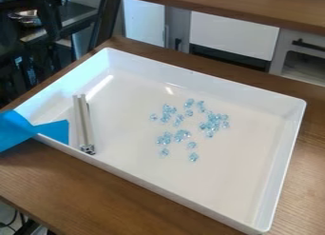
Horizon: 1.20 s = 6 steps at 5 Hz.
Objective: Sweep into pile
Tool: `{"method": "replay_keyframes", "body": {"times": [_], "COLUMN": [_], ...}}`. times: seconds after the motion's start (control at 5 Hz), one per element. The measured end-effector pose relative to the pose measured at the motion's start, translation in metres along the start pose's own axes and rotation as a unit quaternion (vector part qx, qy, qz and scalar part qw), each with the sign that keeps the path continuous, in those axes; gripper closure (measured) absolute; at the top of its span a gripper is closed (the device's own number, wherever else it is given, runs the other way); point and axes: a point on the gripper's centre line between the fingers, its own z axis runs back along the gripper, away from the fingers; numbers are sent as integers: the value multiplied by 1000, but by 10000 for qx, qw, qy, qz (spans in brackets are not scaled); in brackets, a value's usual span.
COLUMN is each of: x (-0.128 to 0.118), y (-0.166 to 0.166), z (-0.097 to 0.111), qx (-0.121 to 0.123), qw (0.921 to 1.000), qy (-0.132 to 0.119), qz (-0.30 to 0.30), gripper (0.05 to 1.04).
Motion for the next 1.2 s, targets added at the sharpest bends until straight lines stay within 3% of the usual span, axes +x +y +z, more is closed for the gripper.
{"method": "replay_keyframes", "body": {"times": [0.2, 0.4, 0.8, 1.0, 1.2], "x": [-2, 3, 6, 9, 11], "y": [1, 3, 5, 12, 18], "z": [-9, -35, -83, -104, -122], "qx": [2, 105, -164, -152, 21], "qw": [9999, 9998, 9991, 9977, 9960], "qy": [108, 40, 80, 48, 14], "qz": [25, 141, 389, 657, 889], "gripper": [85, 85, 85, 85, 85]}}
